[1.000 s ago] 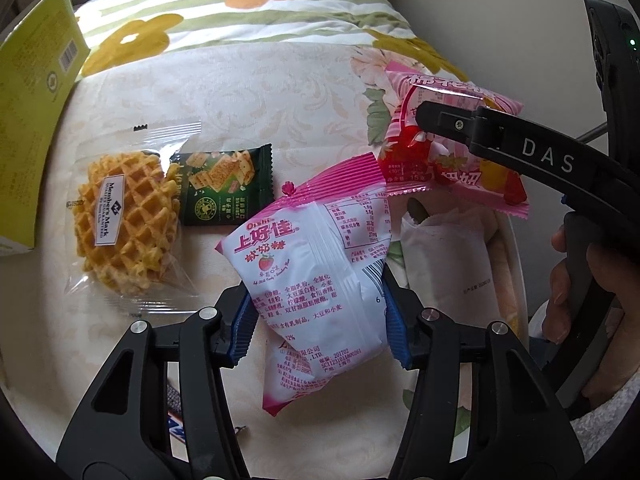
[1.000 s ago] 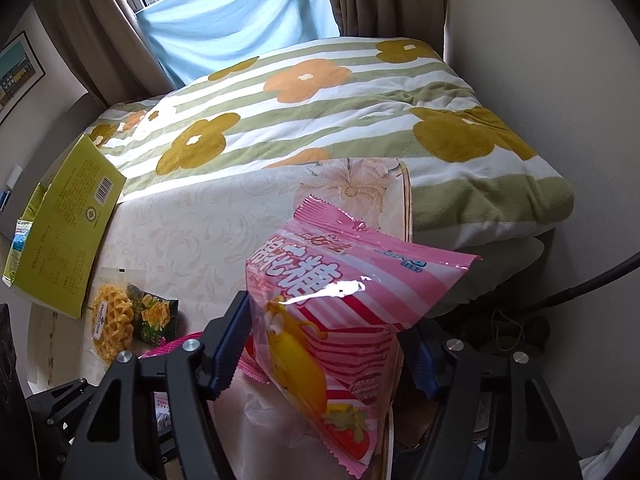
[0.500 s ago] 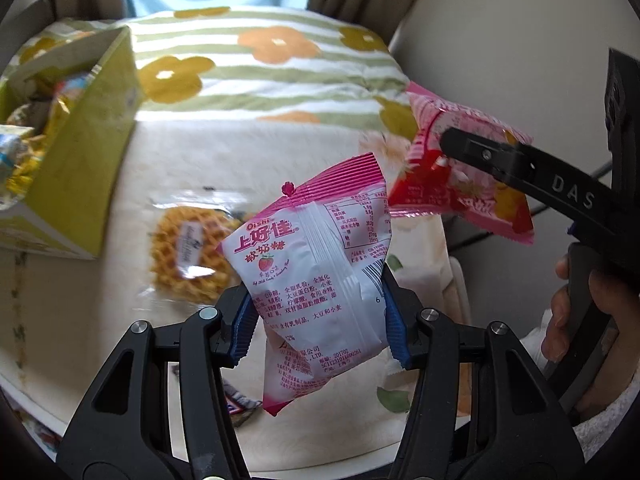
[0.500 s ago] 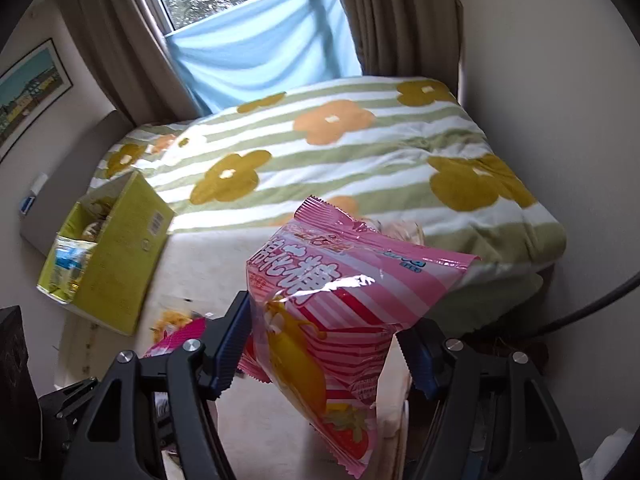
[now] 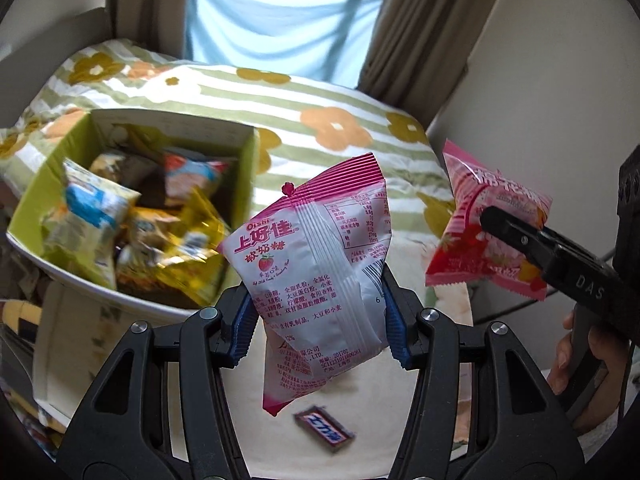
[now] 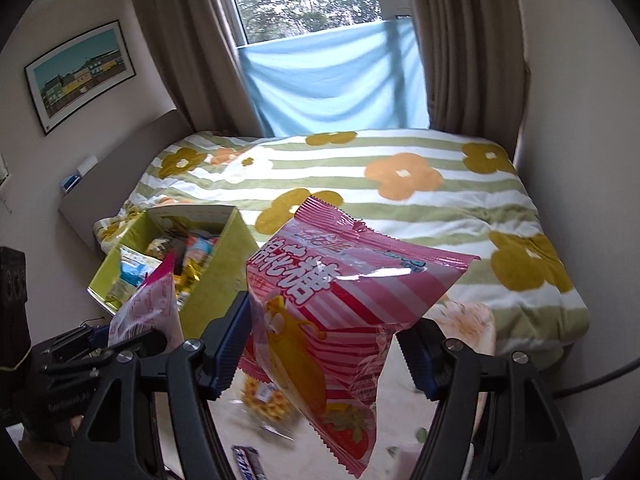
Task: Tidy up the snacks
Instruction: 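Carry both pink bags over the box and release them inside with both tools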
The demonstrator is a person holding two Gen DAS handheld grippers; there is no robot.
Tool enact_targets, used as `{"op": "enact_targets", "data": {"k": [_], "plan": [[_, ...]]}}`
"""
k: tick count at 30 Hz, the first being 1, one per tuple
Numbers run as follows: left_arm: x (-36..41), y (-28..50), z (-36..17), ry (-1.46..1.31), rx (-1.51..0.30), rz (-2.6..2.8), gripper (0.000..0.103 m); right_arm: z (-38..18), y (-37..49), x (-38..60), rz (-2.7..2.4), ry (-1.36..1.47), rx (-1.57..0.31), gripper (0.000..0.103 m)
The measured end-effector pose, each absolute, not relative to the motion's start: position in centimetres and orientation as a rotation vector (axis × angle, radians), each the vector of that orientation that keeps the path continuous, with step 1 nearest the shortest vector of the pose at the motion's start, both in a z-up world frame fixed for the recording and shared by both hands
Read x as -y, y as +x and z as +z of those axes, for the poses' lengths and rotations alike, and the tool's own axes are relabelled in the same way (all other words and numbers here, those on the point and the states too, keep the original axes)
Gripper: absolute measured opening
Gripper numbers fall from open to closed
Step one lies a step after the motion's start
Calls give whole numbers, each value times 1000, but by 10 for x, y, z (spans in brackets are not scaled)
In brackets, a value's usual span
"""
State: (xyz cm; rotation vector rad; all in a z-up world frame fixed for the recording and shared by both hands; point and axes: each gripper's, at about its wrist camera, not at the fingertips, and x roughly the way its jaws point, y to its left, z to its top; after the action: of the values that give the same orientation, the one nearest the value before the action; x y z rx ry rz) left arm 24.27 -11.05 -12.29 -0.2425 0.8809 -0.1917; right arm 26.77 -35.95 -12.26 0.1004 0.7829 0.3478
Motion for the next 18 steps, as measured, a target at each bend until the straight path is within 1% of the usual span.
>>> {"op": "enact_targets", "data": {"k": [9,12,18], "plan": [[-9,290,-112,-264,-870,-155,50,-116,295,246,410,103,-778,65],[-49,311,-116,-257,-887,-153,50,-119,305,211,417,106,-788,65],[-103,357,-123,-243,-939,-189,50,-134,326,155,395,124,-834,65]]}}
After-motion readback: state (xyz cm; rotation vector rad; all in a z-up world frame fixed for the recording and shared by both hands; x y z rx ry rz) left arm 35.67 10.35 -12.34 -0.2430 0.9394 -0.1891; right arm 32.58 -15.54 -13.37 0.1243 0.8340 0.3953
